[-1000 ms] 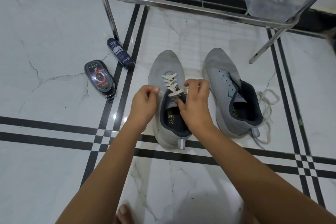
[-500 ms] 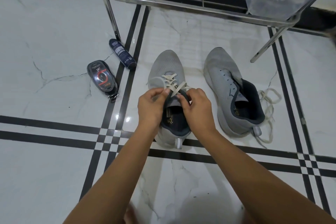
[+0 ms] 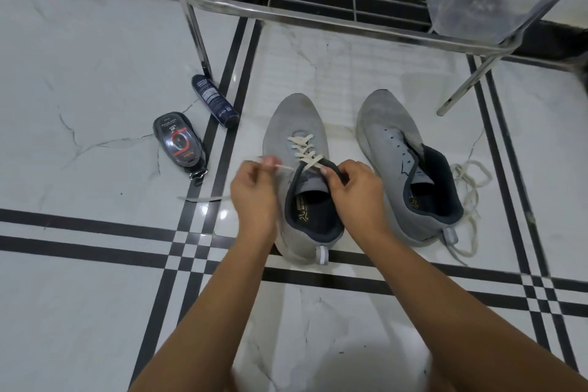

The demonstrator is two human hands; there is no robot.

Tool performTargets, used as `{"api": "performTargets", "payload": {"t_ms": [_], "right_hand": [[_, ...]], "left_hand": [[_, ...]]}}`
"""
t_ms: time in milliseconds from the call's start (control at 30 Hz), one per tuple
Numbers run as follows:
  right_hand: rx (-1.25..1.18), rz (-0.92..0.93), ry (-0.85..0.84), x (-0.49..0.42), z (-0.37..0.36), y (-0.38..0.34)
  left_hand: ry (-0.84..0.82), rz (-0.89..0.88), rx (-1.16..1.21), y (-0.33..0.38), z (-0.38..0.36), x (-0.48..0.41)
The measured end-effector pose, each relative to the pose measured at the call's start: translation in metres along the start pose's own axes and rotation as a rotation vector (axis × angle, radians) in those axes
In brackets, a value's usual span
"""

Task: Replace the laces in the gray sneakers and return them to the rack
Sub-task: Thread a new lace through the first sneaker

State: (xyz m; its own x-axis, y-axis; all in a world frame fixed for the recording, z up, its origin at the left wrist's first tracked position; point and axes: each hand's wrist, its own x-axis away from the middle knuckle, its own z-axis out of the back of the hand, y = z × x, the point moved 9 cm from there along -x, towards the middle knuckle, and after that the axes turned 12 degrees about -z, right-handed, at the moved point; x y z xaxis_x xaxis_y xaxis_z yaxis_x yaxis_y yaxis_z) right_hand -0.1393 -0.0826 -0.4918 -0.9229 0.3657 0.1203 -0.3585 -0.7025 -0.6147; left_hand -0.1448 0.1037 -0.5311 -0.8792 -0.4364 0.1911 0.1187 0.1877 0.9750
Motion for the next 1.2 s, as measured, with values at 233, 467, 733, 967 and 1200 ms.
{"api": "performTargets", "payload": {"t_ms": [233, 467, 733, 967, 1200], "right_hand": [[-0.187, -0.199, -0.137, 0.0, -0.015, 0.007], [-0.632, -0.305, -0.346, -0.018, -0.023, -0.02], [-0.416, -0.132, -0.584, -0.018, -0.031, -0.048], [-0.645, -0.233, -0.592, -0.024, -0.033, -0.037], [-0.726, -0.327, -0.611, -0.023, -0.035, -0.031]], "left_hand": [[-0.059, -0.016, 0.162, -0.002, -0.008, -0.002], [-0.417, -0.223, -0.041, 0.027, -0.03, -0.011], [-0.867, -0.245, -0.488, 0.061, -0.081, -0.033], [-0.536, 0.024, -0.338, 0.028, -0.049, -0.034], [-0.427, 0.091, -0.048, 0.02, -0.056, -0.025]]}}
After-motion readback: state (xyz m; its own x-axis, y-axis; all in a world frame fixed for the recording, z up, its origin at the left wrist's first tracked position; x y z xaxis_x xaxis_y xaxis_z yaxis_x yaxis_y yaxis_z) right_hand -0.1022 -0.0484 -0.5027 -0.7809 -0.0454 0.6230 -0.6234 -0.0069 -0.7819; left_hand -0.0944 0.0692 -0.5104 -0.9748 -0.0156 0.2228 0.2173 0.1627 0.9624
